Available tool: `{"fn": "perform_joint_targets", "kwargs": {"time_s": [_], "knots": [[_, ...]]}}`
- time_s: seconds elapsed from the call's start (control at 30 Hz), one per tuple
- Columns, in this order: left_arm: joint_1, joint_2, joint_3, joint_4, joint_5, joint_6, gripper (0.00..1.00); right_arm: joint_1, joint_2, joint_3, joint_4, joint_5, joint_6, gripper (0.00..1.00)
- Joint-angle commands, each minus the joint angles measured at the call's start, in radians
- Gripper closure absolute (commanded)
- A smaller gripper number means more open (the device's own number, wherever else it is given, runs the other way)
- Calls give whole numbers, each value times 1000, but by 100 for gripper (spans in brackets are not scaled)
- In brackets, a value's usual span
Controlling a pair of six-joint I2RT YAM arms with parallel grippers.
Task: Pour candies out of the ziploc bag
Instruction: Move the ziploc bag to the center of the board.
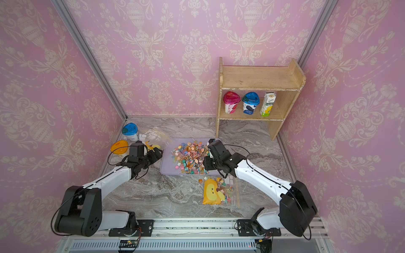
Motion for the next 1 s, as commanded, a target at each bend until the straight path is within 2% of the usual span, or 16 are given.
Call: {"fn": "perform_joint_targets", "kwargs": {"time_s": [0.0,0.1,0.2,0.37,0.6,0.83,0.97], "knots": [[-14,-22,16,52,29,-28,8,5,9,-8,25,-9,23,58],[-5,74,58,76,31,1,7,7,14,-6,24,-11,25,58],[6,214,160,87,40,34,8,7,0,-2,3,-3,15,58],[25,381,292,111,91,23,9,7,-59,-12,-41,40,1,58],[57,476,446,82,41,64,9,5,-118,-47,-56,65,4,58],[77,563,584,68,84,60,10,5,-137,-59,-65,66,10,58],[53,507,556,93,93,47,10,5,-164,-88,-74,79,18,58]]}}
